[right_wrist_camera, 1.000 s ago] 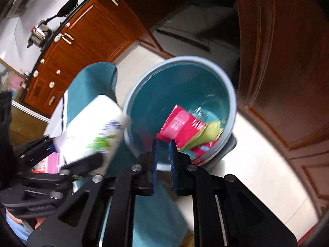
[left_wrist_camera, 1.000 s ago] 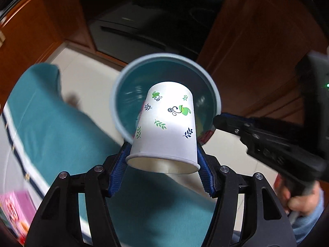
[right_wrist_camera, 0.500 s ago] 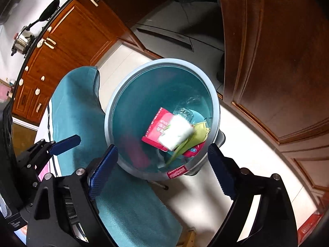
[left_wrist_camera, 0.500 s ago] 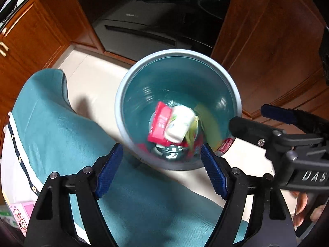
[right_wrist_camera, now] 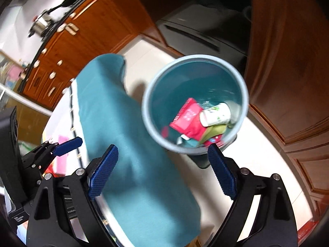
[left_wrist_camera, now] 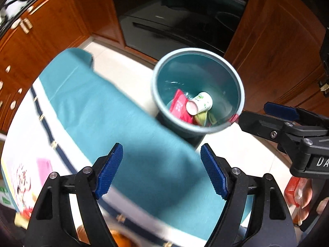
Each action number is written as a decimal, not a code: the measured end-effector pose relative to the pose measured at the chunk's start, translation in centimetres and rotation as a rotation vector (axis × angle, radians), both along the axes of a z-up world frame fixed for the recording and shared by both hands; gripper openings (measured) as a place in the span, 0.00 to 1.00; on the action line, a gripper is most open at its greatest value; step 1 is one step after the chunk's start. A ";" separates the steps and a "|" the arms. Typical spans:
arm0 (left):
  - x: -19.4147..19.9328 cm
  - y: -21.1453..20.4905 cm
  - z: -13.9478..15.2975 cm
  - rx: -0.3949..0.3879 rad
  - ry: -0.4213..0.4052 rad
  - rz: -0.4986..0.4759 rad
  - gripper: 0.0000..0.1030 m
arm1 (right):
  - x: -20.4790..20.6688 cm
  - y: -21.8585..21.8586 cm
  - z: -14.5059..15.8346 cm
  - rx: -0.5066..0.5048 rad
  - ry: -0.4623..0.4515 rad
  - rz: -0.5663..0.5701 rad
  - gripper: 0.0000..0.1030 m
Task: Collect trash
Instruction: 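Move both tools back over the table toward the corn and red wrapper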
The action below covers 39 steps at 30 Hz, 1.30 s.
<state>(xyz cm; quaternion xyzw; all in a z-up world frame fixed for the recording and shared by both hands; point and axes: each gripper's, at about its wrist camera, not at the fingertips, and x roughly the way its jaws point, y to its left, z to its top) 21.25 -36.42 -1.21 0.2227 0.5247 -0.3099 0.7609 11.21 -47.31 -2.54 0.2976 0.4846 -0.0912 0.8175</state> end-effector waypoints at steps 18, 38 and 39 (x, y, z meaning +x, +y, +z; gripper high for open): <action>-3.2 20.6 2.9 -0.134 -0.042 0.243 0.94 | 2.3 18.6 3.7 -0.066 0.028 0.314 0.87; -4.5 41.1 0.1 -0.142 -0.023 0.548 0.96 | 7.1 31.9 2.3 -0.091 0.097 0.548 0.87; -4.4 41.4 -0.1 -0.141 -0.020 0.551 0.96 | 7.4 32.2 2.2 -0.087 0.096 0.547 0.87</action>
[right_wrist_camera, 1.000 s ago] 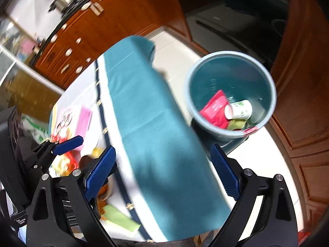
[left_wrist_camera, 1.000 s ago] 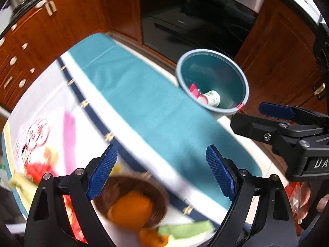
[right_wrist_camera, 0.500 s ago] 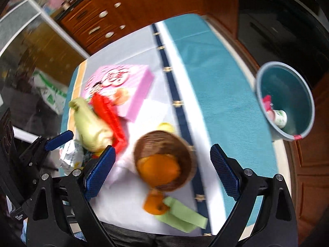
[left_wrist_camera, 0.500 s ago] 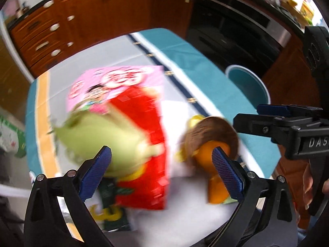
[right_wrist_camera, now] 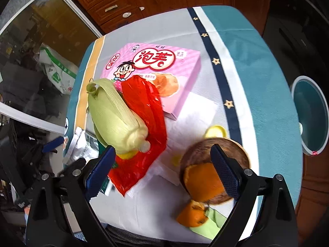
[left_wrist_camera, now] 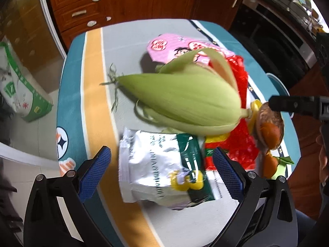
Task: Collect trash
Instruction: 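Move both tools back over the table toward the corn and red wrapper, then grasp the corn husks with the left tool while the right tool grasps the red wrapper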
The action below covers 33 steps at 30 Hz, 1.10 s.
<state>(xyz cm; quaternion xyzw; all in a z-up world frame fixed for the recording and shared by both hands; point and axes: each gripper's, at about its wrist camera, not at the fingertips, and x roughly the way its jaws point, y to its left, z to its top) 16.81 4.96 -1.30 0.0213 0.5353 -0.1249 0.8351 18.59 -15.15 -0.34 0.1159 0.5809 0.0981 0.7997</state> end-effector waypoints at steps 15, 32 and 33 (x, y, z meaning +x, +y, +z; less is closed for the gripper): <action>3.5 -1.4 0.3 -0.157 0.050 -0.023 0.96 | 3.5 1.3 -0.5 0.018 -0.017 -0.021 0.87; 6.3 -5.8 -0.9 -0.197 0.136 -0.004 0.96 | 2.8 2.5 -0.9 0.020 -0.084 0.059 0.13; 6.5 -6.3 -0.9 -0.181 0.136 0.002 0.96 | 2.6 2.3 -0.8 0.032 -0.085 0.057 0.13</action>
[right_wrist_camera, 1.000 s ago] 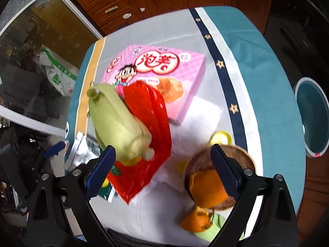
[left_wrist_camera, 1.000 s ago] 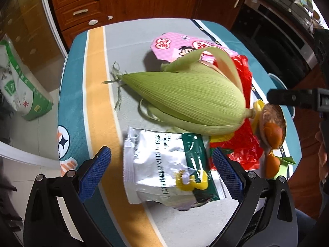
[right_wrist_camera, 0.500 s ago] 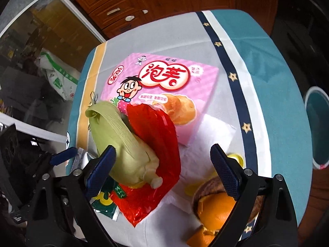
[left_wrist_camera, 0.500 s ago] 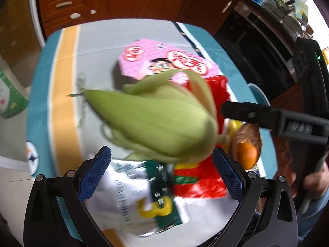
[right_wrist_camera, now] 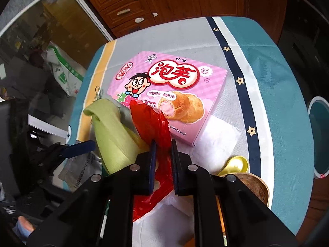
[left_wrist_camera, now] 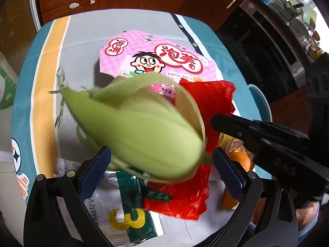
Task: Collect trash
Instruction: 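Grasp the corn husks with the left tool while the right tool grasps the red wrapper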
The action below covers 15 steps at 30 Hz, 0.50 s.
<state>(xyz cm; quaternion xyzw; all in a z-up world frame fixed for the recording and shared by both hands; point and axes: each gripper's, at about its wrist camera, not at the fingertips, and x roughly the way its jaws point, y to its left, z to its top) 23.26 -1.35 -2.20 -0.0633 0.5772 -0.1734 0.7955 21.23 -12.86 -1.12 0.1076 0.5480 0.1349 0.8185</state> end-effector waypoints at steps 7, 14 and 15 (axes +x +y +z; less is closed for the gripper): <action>1.0 -1.5 -1.5 0.105 0.023 0.091 0.96 | -1.1 -2.3 0.3 0.057 0.000 -0.032 0.10; 1.3 -0.4 -2.4 0.075 0.073 0.201 0.97 | -1.5 -4.1 -0.1 0.089 0.005 -0.038 0.10; 1.4 -0.4 -2.2 0.066 0.079 0.217 0.97 | -1.4 -4.2 -0.3 0.095 0.012 -0.035 0.11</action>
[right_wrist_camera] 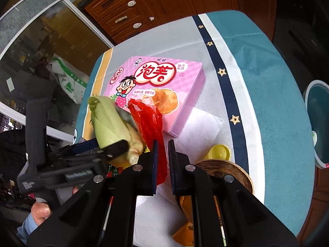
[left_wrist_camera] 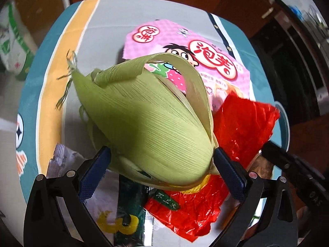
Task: Collect trash
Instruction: 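Grasp the corn husks with the left tool while the right tool grasps the red wrapper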
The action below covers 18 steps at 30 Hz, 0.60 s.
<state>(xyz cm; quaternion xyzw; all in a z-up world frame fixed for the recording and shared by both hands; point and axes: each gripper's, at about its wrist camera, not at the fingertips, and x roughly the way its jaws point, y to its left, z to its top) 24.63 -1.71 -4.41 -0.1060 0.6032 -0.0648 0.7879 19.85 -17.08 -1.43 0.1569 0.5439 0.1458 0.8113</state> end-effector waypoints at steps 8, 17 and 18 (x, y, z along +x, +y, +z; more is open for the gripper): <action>1.4 -2.2 0.7 0.137 -0.021 0.054 0.97 | 1.2 -1.5 -1.1 0.051 0.001 -0.031 0.51; -0.4 -0.5 0.5 0.047 -0.050 -0.012 0.73 | 1.8 -0.1 -2.4 0.083 0.039 0.033 0.54; -0.7 -0.3 0.6 0.033 -0.050 -0.021 0.69 | 1.9 0.1 -2.6 0.087 0.045 0.037 0.54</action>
